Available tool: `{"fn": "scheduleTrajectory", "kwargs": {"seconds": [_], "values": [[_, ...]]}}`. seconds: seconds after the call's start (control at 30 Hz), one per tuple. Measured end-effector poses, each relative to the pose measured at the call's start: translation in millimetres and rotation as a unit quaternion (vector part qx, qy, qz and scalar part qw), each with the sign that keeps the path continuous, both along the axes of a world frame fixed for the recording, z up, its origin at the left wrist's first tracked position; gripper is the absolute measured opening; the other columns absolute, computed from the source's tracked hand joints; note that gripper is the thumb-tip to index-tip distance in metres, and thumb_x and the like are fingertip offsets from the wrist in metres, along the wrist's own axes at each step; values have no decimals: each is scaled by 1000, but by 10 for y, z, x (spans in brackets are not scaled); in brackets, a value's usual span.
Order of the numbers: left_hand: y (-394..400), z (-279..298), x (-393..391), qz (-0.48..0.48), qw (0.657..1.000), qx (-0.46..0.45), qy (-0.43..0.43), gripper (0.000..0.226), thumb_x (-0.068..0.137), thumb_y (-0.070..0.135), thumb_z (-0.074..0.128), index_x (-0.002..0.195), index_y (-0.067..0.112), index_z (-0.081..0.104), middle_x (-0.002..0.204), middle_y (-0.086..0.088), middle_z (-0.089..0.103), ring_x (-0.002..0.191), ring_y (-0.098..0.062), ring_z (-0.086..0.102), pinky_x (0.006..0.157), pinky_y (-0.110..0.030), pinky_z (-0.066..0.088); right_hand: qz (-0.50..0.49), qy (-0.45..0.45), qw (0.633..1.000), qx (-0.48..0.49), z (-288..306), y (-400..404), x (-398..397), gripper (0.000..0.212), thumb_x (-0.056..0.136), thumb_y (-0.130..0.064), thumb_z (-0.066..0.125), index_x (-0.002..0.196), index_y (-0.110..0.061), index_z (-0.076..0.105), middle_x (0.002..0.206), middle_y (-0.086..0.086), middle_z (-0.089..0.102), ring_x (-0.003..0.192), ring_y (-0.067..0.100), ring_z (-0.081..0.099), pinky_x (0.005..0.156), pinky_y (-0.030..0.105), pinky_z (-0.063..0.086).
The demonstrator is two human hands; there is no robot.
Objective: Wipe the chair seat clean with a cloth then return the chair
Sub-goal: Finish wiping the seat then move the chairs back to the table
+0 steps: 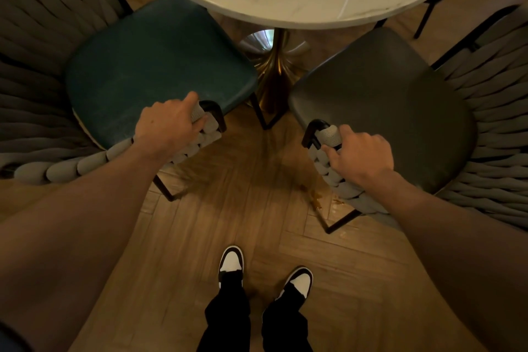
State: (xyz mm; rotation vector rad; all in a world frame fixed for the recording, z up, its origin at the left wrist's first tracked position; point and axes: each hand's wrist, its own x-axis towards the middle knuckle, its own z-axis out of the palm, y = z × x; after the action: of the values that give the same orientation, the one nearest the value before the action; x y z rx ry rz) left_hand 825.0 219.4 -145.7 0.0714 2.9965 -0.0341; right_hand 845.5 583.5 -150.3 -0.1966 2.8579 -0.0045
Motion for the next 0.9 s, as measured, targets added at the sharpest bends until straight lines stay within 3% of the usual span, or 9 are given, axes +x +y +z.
{"fn": "scheduleTrajectory", "kwargs": {"seconds": [0.23,0.43,0.6,0.8,0.9], "values": [[7,-5,1,-3,1000,4,2,30,96,51,44,106,24,36,70,0,45,60,-23,45,59,-40,41,5,2,1000,-1,4,-3,11,46,101,-58,44,125,-19,49,83,-4,54,72,16,51,76,36,42],[1,-28,-20,-5,1000,1,-1,30,97,50,44,108,23,36,66,3,40,60,-23,46,59,-39,42,4,-4,1000,8,8,-8,8,48,101,-59,42,128,-19,48,92,1,66,81,21,65,82,39,48],[-11,-39,-48,-6,1000,1,-11,30,96,50,44,107,24,36,66,3,41,60,-24,49,59,-40,44,0,-9,1000,12,20,-3,24,46,102,-58,42,127,-19,48,84,-3,56,74,16,54,81,38,47],[-14,-53,-33,-9,1000,-5,7,32,96,49,45,109,21,38,64,0,42,55,-23,45,56,-39,43,9,0,1000,14,18,-3,37,46,102,-57,43,126,-18,48,86,0,62,75,19,60,77,37,45],[-9,-48,-35,0,1000,-3,-1,34,96,50,43,115,23,38,68,0,46,58,-23,47,57,-39,43,10,6,1000,26,6,-4,50,46,102,-57,43,125,-17,49,79,-2,53,69,18,51,72,35,39]]}}
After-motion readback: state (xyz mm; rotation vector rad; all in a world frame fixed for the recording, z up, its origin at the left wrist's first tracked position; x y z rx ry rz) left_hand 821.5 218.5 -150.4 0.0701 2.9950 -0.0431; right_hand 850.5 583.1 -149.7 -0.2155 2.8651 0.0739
